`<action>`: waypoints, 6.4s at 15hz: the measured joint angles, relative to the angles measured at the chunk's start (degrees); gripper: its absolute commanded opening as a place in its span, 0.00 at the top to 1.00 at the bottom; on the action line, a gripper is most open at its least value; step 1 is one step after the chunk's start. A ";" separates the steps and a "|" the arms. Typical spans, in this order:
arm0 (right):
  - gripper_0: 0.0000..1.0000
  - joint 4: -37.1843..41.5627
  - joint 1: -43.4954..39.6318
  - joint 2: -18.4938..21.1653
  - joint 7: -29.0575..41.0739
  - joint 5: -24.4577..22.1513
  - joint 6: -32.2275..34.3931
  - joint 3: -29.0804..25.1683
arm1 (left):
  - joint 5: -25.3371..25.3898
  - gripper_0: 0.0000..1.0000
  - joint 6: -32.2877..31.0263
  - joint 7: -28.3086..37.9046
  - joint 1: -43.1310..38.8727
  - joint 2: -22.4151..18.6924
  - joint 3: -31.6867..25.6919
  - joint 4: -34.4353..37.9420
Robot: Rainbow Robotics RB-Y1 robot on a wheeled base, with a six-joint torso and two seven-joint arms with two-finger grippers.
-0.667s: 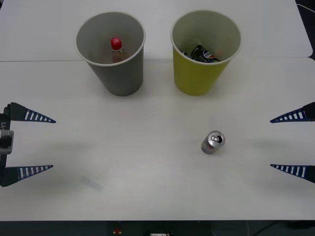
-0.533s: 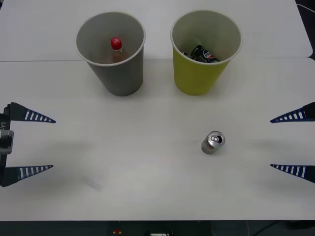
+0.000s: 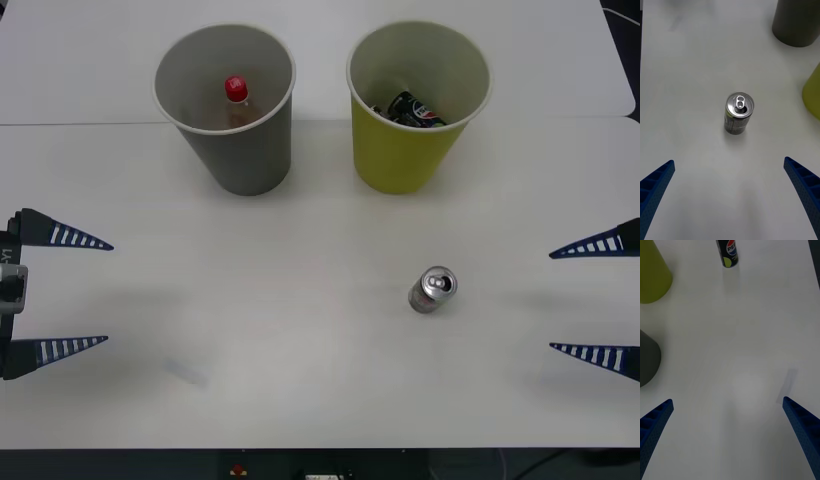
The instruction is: Put the can into the green bin and the plastic bottle into the gray bin
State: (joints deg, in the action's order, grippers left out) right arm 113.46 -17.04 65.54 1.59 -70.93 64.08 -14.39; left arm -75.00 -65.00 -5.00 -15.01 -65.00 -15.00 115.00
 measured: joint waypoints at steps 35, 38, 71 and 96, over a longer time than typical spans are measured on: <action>0.00 -41.05 20.59 -28.69 -23.77 5.47 6.91 15.96 | 0.00 0.00 0.00 0.00 0.01 0.00 0.00 0.00; 0.00 -43.22 20.95 -31.58 -24.86 5.53 6.61 15.63 | 0.00 0.00 0.00 0.00 0.01 0.00 0.00 0.00; 1.00 -48.19 23.49 -36.60 -27.34 8.29 9.97 14.50 | 0.00 0.00 0.00 0.00 0.01 0.00 0.00 0.00; 1.00 8.22 1.44 -20.23 60.22 -15.60 0.11 -8.96 | 0.00 0.00 0.00 0.00 0.01 0.00 0.00 0.00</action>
State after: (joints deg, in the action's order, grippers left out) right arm 121.68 -15.60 45.30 61.81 -86.53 64.19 -23.35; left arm -75.00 -65.00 -5.00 -15.00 -65.00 -15.00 115.00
